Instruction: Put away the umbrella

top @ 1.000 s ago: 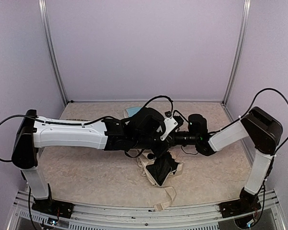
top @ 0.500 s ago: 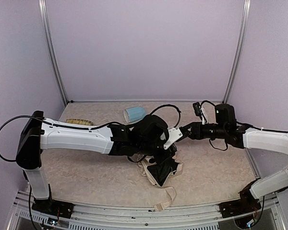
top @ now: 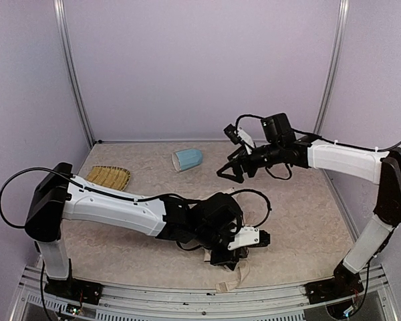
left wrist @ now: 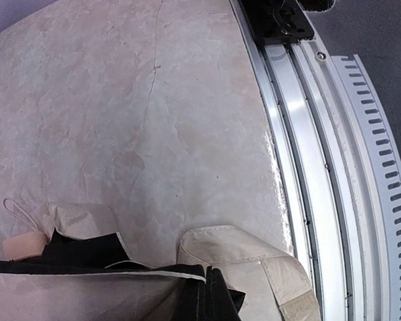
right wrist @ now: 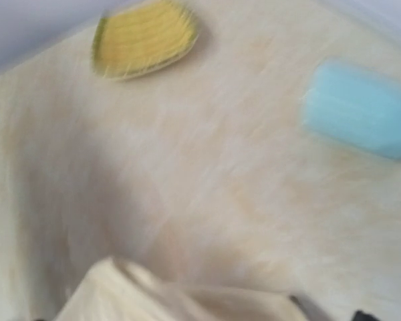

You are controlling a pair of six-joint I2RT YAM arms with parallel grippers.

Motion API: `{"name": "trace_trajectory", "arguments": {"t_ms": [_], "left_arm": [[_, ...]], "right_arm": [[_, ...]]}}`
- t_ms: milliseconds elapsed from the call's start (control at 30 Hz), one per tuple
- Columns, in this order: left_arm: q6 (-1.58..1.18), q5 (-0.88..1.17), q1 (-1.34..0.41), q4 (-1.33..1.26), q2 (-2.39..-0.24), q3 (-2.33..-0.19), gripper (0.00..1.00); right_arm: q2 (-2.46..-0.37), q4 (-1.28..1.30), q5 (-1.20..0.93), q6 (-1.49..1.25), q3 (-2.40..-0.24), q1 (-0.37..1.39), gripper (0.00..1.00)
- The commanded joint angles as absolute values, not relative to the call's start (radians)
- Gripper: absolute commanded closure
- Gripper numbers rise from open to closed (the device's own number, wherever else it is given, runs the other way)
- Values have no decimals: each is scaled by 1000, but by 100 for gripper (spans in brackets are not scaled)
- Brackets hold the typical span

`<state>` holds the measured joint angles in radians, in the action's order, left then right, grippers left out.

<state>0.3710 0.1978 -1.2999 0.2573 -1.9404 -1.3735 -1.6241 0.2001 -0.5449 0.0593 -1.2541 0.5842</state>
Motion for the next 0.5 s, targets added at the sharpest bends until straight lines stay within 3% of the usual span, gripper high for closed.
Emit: {"name": "trace_trajectory", "arguments": {"t_ms": [0,233,267,300,333,367,467], "left_arm": [[396,218,-1297,282,-1896,-1342,100],[405,202,-1309,262,-1874,-1325,100],[406,188,-1310,260,-1866,-1326,94],[407,179,-1310,255,-1854,-1323,78],[405,174,-1312,241,-1837,-1317,55],[403,171,-1313,220,-1817,-1302,42],[406,167,-1310,121,-1720,-1223,24]], "right_arm": [[-1715,466,-520,281,-1295,707,0],[-1774,612,-388,332,-1231,813,0],[-1782,616,-363,324,-1221,819,0],[-1789,619,-340,318,-1210,829,0],[-1797,621,-320,316,-1201,840,0],[-1804,619,-302,315,-1190,850,0],[-1832,602,-244,305,-1161,877,0]]}}
